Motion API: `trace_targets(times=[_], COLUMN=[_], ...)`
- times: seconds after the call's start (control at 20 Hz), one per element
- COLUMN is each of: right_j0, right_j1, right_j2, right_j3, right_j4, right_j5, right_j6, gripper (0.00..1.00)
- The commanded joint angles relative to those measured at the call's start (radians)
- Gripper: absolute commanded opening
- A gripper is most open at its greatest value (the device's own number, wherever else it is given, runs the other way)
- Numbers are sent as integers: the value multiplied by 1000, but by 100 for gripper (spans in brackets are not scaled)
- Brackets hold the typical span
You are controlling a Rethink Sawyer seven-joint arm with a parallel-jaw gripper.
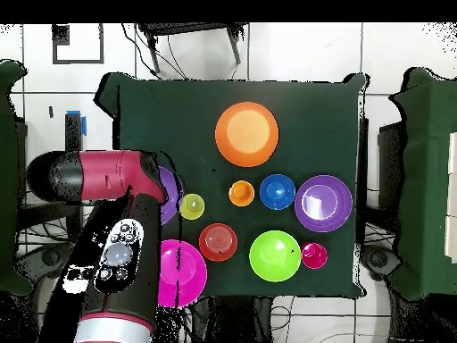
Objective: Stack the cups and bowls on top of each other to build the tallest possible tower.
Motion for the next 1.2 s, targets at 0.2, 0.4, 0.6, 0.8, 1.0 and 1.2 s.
trace_targets(times=[0.2,0.4,0.6,0.8,1.0,1.2], right_j0=[-46,-51,-82,-117,-159,-211], right_j1=[35,44,85,92,83,107], right_j2=[152,83,41,25,50,99], right_j3=[-173,-235,-335,-447,-496,-445], right_j4=[-73,-192,-325,-475,-561,-580], right_j5=[170,191,201,259,288,223], right_j6=[-105,-185,-280,-421,-527,-542], gripper=[0,0,0,0,0,0])
